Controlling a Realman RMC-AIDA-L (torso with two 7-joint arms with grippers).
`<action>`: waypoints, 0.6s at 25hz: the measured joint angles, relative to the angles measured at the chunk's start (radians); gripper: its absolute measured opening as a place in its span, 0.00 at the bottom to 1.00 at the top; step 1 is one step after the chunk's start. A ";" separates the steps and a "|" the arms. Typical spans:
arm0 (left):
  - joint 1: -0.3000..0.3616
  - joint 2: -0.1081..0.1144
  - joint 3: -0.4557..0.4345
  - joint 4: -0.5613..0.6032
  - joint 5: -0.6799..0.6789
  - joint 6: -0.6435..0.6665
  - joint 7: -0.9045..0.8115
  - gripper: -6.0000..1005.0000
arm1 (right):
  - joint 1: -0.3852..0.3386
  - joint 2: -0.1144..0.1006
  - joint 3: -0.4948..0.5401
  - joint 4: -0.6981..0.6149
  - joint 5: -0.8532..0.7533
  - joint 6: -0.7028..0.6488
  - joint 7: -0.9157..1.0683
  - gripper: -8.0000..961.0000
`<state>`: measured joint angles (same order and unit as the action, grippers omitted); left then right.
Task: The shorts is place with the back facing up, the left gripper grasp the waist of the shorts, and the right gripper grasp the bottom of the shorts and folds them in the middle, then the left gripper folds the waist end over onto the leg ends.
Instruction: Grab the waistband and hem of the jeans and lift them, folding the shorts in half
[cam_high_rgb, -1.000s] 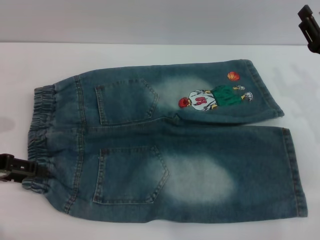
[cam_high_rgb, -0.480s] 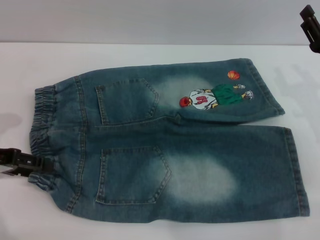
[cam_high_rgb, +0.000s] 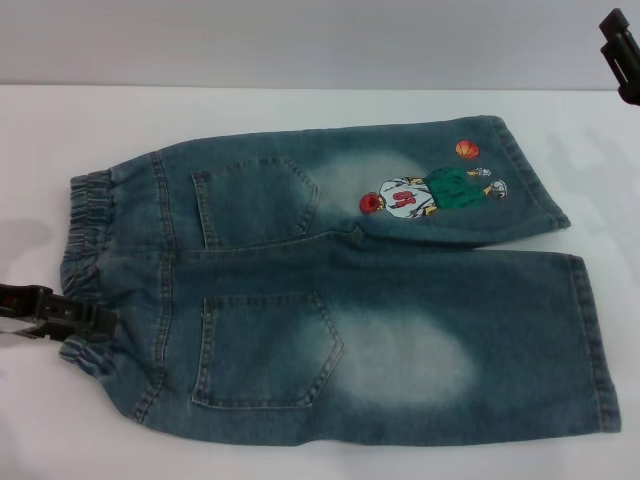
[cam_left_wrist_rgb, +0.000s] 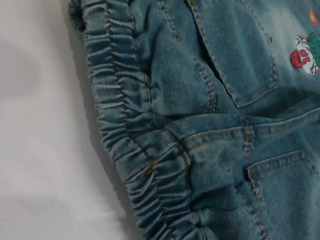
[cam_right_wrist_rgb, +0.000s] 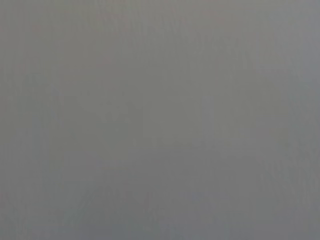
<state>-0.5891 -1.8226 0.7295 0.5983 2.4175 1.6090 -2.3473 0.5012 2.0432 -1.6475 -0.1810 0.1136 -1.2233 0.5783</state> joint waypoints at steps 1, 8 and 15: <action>0.000 0.000 0.000 0.000 0.000 0.000 0.000 0.79 | 0.000 0.000 0.000 0.000 0.000 0.000 0.000 0.59; 0.004 0.001 0.001 0.000 0.001 0.005 -0.007 0.79 | 0.008 -0.002 0.000 0.000 0.000 0.012 0.000 0.59; 0.009 0.006 0.002 0.000 0.002 0.010 -0.008 0.79 | 0.016 -0.006 0.000 0.000 0.000 0.022 0.000 0.59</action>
<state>-0.5801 -1.8166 0.7316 0.5983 2.4191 1.6195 -2.3558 0.5174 2.0374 -1.6475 -0.1810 0.1134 -1.2013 0.5783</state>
